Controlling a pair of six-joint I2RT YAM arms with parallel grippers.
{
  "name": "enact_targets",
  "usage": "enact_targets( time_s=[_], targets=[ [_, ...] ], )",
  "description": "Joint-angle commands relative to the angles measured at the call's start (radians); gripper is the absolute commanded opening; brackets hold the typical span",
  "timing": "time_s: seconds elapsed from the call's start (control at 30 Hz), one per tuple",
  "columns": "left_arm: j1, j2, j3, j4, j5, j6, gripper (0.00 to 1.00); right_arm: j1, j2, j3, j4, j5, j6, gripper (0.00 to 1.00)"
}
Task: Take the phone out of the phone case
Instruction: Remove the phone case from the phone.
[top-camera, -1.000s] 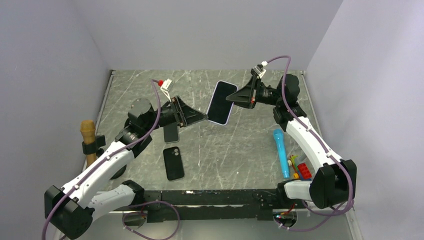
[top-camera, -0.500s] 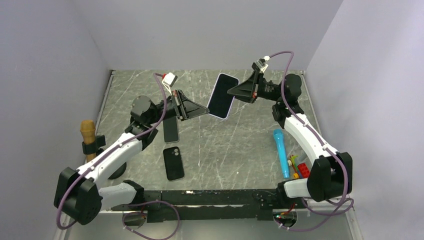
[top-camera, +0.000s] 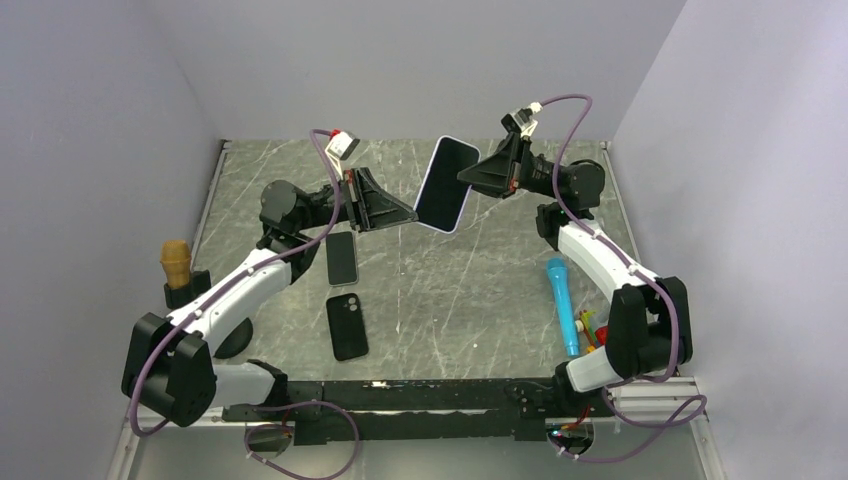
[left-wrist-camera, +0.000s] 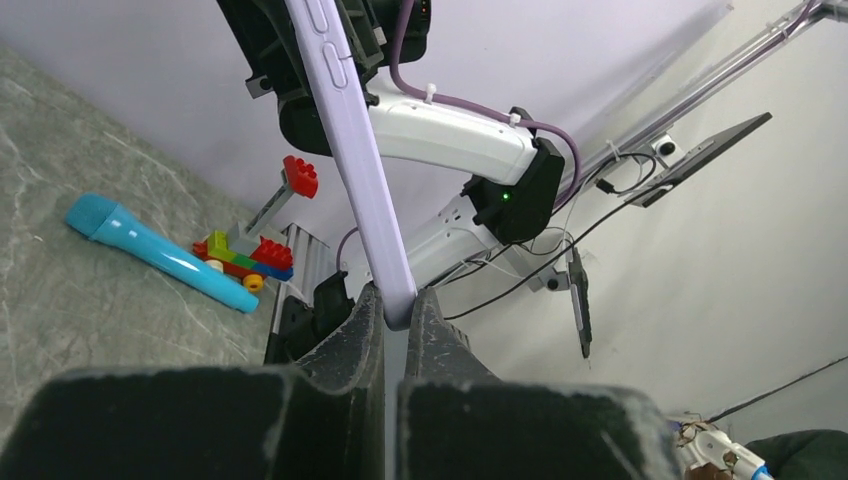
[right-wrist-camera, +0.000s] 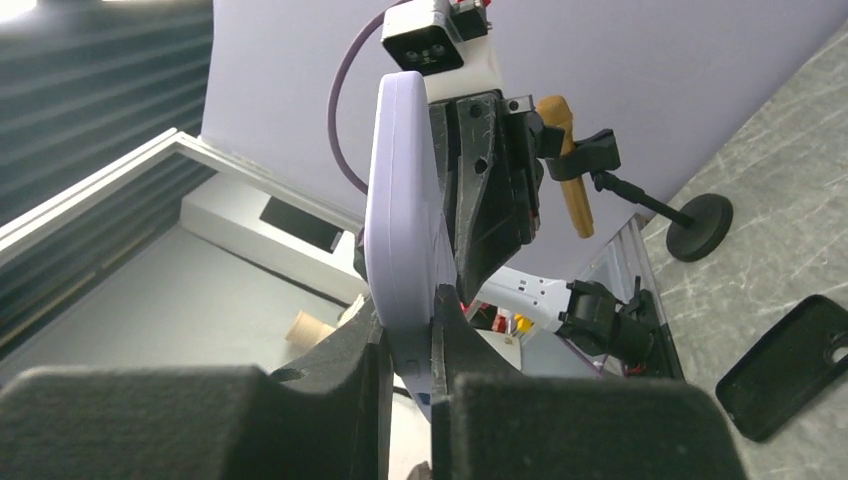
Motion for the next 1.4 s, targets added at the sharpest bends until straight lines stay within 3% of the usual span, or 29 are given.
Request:
enact_targets(
  time_s=[0.0, 0.3, 0.47, 0.87, 1.37],
  targets=[
    [0.016, 0.044, -0.029, -0.042, 0.030, 0.123, 0.00, 0.051, -0.032, 0.089, 0.180, 0.104, 0.476, 0.00],
    [0.017, 0.069, -0.027, 0.228, 0.094, 0.019, 0.00, 0.083, -0.006, 0.079, 0.176, 0.100, 0.499, 0.00],
    [0.017, 0.021, -0.003, 0.012, 0.114, 0.192, 0.00, 0.096, 0.017, 0.050, 0.202, 0.103, 0.513, 0.00],
    [0.017, -0.024, 0.012, -0.115, 0.100, 0.283, 0.00, 0.149, 0.068, 0.044, 0.222, 0.124, 0.514, 0.00],
    [0.017, -0.089, 0.104, -0.615, 0.010, 0.635, 0.00, 0.185, 0.082, 0.042, 0.204, 0.142, 0.511, 0.00]
  ],
)
